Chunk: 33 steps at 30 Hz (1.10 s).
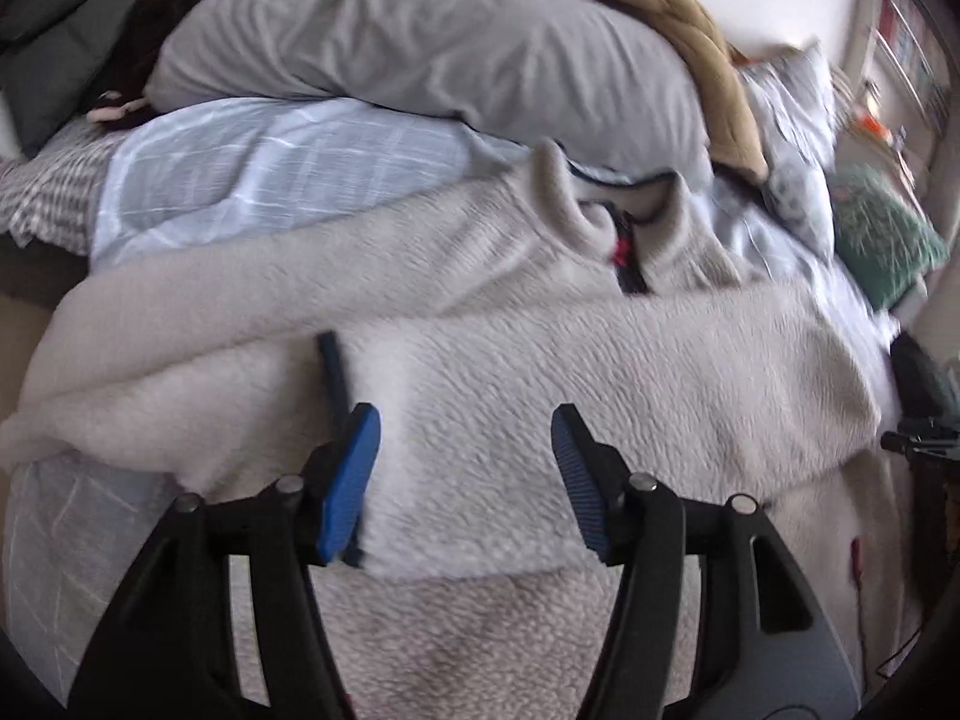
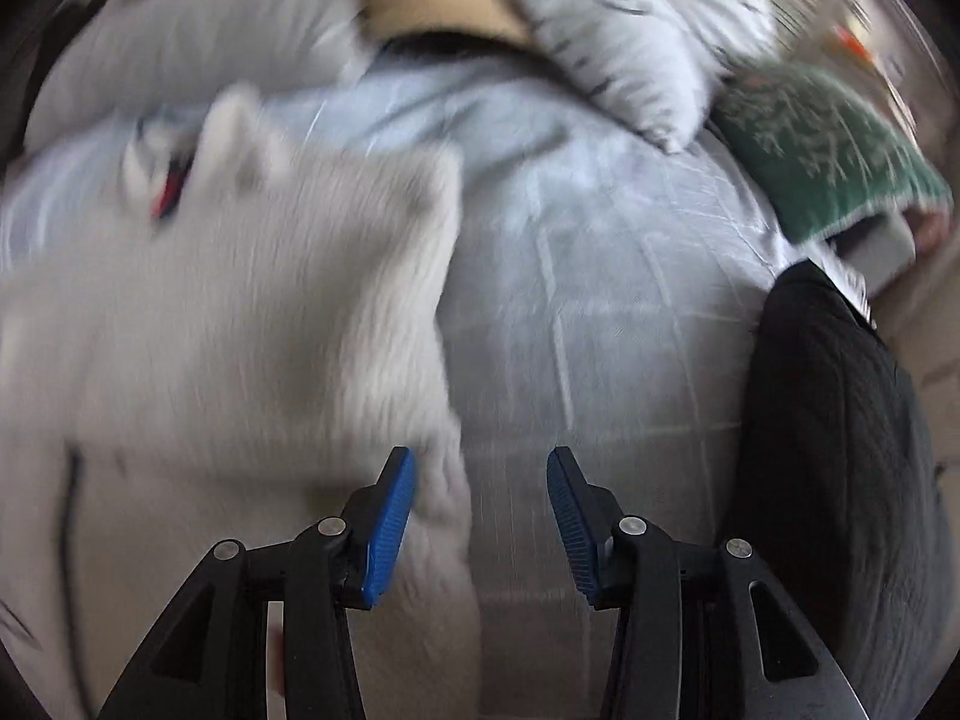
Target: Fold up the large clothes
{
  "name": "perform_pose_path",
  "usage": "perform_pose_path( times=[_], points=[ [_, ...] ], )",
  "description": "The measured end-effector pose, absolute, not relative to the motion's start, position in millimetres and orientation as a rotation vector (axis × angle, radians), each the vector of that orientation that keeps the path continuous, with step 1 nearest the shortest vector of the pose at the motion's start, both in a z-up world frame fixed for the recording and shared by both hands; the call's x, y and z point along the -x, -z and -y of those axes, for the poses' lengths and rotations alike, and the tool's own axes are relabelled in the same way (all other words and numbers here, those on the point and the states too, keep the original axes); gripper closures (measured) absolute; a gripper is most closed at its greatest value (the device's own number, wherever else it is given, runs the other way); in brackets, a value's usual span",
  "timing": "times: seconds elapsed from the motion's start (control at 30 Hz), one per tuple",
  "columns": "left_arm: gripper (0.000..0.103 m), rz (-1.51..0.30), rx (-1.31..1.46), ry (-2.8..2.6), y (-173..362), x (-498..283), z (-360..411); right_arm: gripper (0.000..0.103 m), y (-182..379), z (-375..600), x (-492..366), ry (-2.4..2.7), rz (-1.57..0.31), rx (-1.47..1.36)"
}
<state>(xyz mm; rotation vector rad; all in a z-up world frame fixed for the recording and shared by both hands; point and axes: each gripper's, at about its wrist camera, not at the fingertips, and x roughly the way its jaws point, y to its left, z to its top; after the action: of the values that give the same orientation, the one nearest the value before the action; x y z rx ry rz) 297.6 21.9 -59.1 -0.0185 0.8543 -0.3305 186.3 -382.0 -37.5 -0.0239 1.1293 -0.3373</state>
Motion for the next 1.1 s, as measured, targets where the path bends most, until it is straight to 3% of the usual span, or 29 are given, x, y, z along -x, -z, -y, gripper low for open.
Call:
perform_pose_path(
  times=[0.13, 0.17, 0.2, 0.3, 0.4, 0.57, 0.73, 0.9, 0.97, 1.0, 1.1],
  points=[
    [0.043, -0.886, 0.005, 0.37, 75.6, -294.7, -9.6, 0.056, 63.4, 367.1, -202.0, 0.346, -1.191, 0.147],
    [0.043, -0.892, 0.009, 0.387, 79.9, -294.3, -7.0, 0.063, 66.5, 365.7, -208.6, 0.334, -1.183, 0.146],
    [0.043, -0.893, 0.021, 0.414, 84.3, -293.8, -5.1, 0.082, 67.6, 363.6, -211.3, 0.32, -1.172, 0.143],
    [0.043, -0.926, 0.006, 0.458, 100.0, -292.5, 0.4, 0.089, 72.5, 361.3, -217.3, 0.336, -1.15, 0.182],
    [0.042, -0.919, -0.087, 0.468, 108.4, -285.5, 7.4, 0.089, 77.4, 402.9, -208.6, 0.425, -1.217, -0.109],
    [0.043, -0.949, -0.059, 0.47, 89.0, -290.0, 1.1, 0.08, 63.7, 405.6, -188.0, 0.377, -1.225, -0.223],
    [0.042, -0.896, 0.003, 0.489, 74.7, -294.2, -6.6, 0.08, 24.2, 403.1, -154.4, 0.305, -1.019, -0.335],
    [0.042, -0.949, -0.006, 0.448, 99.3, -298.0, -12.0, 0.089, 19.5, 382.4, -184.2, 0.199, -0.871, -0.33],
    [0.041, -0.926, -0.017, 0.458, 108.0, -295.2, -14.2, 0.09, 43.2, 389.3, -196.6, 0.262, -0.923, -0.358],
    [0.04, -0.911, -0.026, 0.461, 109.3, -293.3, -13.5, 0.097, 61.2, 395.6, -200.5, 0.314, -0.981, -0.362],
    [0.038, -0.923, -0.046, 0.44, 104.5, -293.2, -9.8, 0.097, 86.7, 403.5, -197.2, 0.308, -1.019, -0.435]
  ],
)
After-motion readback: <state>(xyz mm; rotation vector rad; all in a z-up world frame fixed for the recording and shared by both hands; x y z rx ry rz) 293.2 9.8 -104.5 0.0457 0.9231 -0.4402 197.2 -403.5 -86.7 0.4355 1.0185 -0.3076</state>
